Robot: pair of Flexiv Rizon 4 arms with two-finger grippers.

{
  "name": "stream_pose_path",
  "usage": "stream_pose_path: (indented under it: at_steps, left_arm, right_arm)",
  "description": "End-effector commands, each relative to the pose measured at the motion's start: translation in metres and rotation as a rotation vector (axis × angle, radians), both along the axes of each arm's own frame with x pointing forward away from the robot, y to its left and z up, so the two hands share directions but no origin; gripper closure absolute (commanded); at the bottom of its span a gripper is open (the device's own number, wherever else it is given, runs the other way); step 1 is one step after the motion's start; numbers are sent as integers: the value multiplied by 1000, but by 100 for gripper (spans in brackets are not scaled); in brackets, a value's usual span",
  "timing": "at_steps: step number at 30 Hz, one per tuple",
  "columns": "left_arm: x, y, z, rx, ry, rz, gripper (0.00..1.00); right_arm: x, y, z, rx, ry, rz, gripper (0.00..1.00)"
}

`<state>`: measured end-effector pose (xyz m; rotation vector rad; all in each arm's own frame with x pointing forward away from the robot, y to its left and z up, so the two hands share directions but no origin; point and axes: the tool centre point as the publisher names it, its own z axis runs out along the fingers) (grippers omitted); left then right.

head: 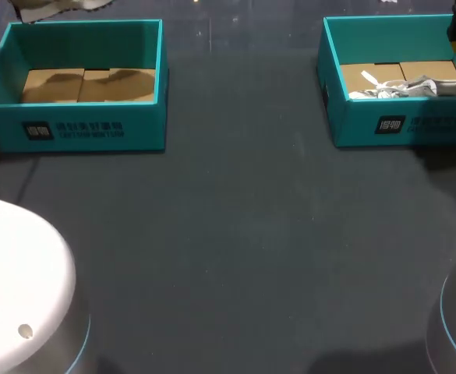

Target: Take the shoe out of the shoebox, open the shoe tongue, remove and reinsert the insole, then place the shoe into the shoebox

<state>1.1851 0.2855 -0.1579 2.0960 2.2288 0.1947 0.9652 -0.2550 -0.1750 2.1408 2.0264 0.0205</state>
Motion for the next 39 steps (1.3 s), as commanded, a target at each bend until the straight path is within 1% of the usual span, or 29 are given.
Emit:
stream_pose_path:
  at_steps: [1,4,18,19,23,29,32,33,36,38,39]
  left_arm:
    - [-23,-7,28,18,-34,3,100]
    - [-31,-10,40,18,-39,6,100]
    - [-31,-10,40,18,-39,6,100]
    - [-40,-11,42,1,-28,-19,100]
    - [-66,-21,48,-1,-35,-20,100]
    - [-112,-43,51,44,-64,-64,100]
    - [-133,-54,53,49,-48,-70,100]
    - [-142,-59,52,62,-55,-74,100]
    - [-161,-73,53,73,-54,-87,100]
    - [-178,-85,57,50,-18,-112,100]
    - [-181,-87,58,45,-16,-115,100]
  right_arm:
    - [-1,0,0,0,-1,-1,0]
    - [-1,0,0,0,-1,-1,0]
    - [-1,0,0,0,-1,-1,0]
    - [-1,0,0,0,-1,-1,0]
    - [-1,0,0,0,-1,-1,0]
    - [-1,0,0,0,-1,-1,0]
    - [-1,0,0,0,-1,-1,0]
    - [-1,0,0,0,-1,-1,0]
    - [-1,0,0,0,-1,-1,0]
    - [-1,0,0,0,-1,-1,0]
    - [-1,0,0,0,-1,-1,0]
